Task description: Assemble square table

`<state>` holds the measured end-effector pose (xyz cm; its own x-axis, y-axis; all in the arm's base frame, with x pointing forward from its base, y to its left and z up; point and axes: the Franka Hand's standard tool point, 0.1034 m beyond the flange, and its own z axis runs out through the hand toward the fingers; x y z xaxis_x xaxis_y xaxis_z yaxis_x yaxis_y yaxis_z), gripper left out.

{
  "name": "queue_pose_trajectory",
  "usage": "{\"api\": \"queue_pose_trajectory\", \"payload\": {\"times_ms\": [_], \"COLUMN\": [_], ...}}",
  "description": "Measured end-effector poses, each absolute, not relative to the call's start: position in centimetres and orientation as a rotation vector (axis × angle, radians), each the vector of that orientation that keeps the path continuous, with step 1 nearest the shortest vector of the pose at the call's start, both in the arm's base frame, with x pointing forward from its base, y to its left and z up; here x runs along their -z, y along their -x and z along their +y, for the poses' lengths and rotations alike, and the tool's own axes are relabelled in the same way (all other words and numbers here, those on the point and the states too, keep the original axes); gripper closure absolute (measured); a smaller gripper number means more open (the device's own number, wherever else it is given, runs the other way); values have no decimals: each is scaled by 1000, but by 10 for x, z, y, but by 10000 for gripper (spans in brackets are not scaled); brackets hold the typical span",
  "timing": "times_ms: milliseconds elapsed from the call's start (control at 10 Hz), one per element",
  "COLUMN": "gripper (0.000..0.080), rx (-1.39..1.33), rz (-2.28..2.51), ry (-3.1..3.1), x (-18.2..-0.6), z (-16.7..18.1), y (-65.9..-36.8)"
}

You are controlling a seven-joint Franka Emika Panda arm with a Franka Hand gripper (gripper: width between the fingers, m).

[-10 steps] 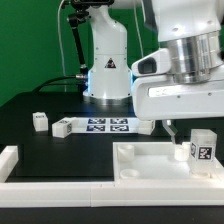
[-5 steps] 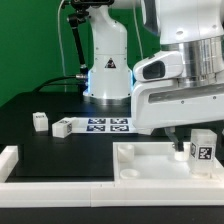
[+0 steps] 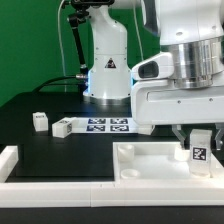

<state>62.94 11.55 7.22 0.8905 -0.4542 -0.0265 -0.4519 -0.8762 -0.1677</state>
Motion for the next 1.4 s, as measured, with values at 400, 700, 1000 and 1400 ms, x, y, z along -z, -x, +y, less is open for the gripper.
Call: {"api": "queue_pose_trajectory", "payload": {"times_ms": [400, 700, 1000, 1400], "gripper": [508, 508, 331, 152], "rx": [-139, -159, -123, -80], "rz": [1644, 1800, 1402, 920], "ry": [2421, 2308, 2598, 2825], "x": [-71, -70, -70, -72], "z": [114, 115, 116, 117], "y": [-630, -629, -626, -628]}}
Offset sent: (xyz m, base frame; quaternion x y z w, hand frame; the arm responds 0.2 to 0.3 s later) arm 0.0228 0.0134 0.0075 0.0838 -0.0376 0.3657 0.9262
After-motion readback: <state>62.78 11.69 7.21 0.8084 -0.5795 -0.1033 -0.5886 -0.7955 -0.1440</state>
